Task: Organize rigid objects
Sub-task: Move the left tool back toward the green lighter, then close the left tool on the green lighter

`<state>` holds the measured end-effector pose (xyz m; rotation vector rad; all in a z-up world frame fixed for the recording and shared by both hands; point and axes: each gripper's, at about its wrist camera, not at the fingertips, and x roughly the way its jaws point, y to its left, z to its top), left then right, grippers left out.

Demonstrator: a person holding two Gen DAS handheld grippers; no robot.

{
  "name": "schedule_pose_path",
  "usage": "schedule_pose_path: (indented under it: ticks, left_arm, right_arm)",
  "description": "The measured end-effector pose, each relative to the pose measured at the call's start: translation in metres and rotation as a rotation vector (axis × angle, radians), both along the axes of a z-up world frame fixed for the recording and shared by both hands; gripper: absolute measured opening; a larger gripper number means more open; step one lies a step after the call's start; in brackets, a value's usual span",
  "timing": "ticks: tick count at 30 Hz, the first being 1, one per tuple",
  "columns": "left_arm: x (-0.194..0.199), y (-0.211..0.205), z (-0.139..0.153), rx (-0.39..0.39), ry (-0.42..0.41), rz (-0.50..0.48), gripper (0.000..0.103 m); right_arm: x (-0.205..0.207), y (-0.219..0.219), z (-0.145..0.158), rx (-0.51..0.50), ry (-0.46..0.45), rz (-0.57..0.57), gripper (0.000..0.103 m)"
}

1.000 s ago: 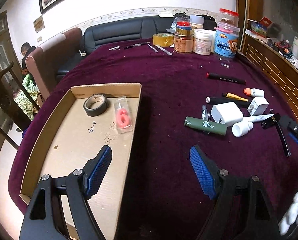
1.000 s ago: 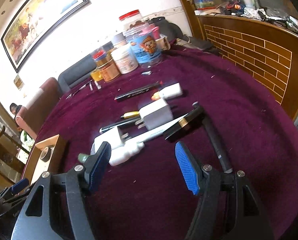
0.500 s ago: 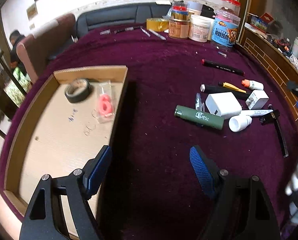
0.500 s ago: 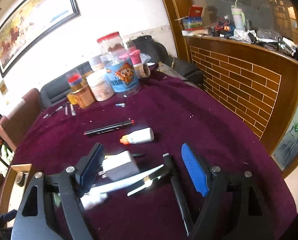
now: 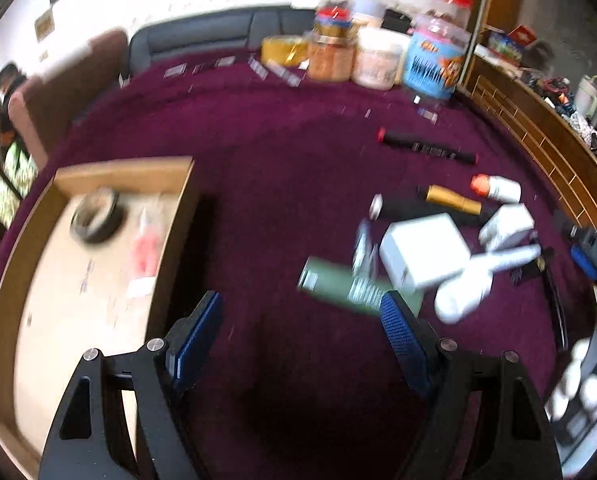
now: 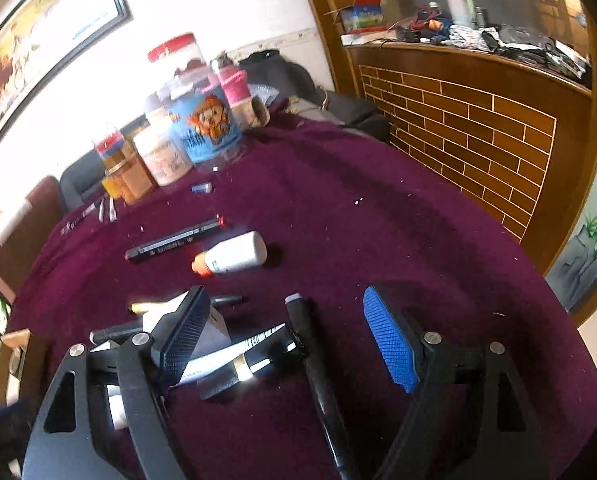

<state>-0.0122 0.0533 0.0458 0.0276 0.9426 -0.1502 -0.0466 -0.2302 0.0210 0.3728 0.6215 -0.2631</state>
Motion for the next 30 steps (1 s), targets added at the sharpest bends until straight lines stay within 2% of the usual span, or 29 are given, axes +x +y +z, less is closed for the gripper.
schedule_pose_path:
  ticks: [4, 7, 8, 9, 11, 12, 13, 15, 18, 19, 20, 21, 27, 28, 29, 30]
  left_arm:
    - [0.023, -0.023, -0.008, 0.026, -0.003, -0.077, 0.075]
    - [0.021, -0.029, -0.013, 0.041, -0.021, -0.147, 0.077]
    - [0.018, -0.027, -0.013, 0.036, -0.010, -0.156, 0.070]
    - [0.016, -0.025, -0.012, 0.022, 0.005, -0.169, 0.060]
    - [0.009, -0.019, -0.019, 0.014, 0.073, -0.197, 0.044]
    - [0.006, -0.015, -0.023, 0.010, 0.108, -0.204, 0.042]
    - [0.001, -0.008, -0.028, 0.000, 0.141, -0.203, 0.041]
    - [-0.012, 0.000, -0.025, -0.006, 0.128, -0.200, 0.042]
    - [-0.023, 0.016, -0.013, -0.118, 0.132, -0.193, 0.045]
    - [-0.023, 0.017, -0.009, -0.123, 0.121, -0.186, 0.048]
    - [-0.023, 0.018, -0.005, -0.119, 0.103, -0.174, 0.056]
    - [-0.021, 0.019, -0.002, -0.107, 0.077, -0.156, 0.059]
    - [-0.002, 0.008, -0.012, -0.056, 0.047, -0.128, 0.058]
    - [0.001, 0.006, -0.016, -0.055, 0.054, -0.132, 0.055]
    - [0.006, 0.009, -0.019, -0.052, 0.061, -0.135, 0.040]
    - [0.007, 0.009, -0.022, -0.048, 0.076, -0.144, 0.018]
  right_arm:
    - [0.005, 0.002, -0.005, -0.009, 0.035, 0.015, 0.079]
    - [0.004, 0.002, -0.006, -0.006, 0.044, 0.013, 0.079]
    - [0.004, 0.001, -0.007, -0.004, 0.048, 0.012, 0.079]
    - [0.005, 0.001, -0.007, -0.002, 0.052, 0.013, 0.079]
    - [0.006, 0.001, -0.009, 0.001, 0.063, 0.018, 0.079]
    - [0.007, 0.001, -0.009, 0.001, 0.068, 0.021, 0.079]
    - [0.008, 0.001, -0.009, 0.001, 0.072, 0.022, 0.079]
    - [0.008, 0.001, -0.010, 0.002, 0.074, 0.023, 0.079]
    - [0.008, 0.000, -0.010, 0.009, 0.079, 0.020, 0.079]
    - [0.008, 0.000, -0.010, 0.013, 0.084, 0.020, 0.079]
    - [0.009, 0.000, -0.011, 0.016, 0.086, 0.020, 0.079]
    - [0.009, -0.001, -0.011, 0.018, 0.088, 0.018, 0.079]
    - [0.010, -0.003, -0.013, 0.028, 0.100, 0.017, 0.079]
    - [0.010, -0.003, -0.013, 0.031, 0.102, 0.017, 0.079]
    - [0.011, -0.004, -0.014, 0.035, 0.103, 0.017, 0.079]
    - [0.012, -0.004, -0.014, 0.040, 0.105, 0.017, 0.079]
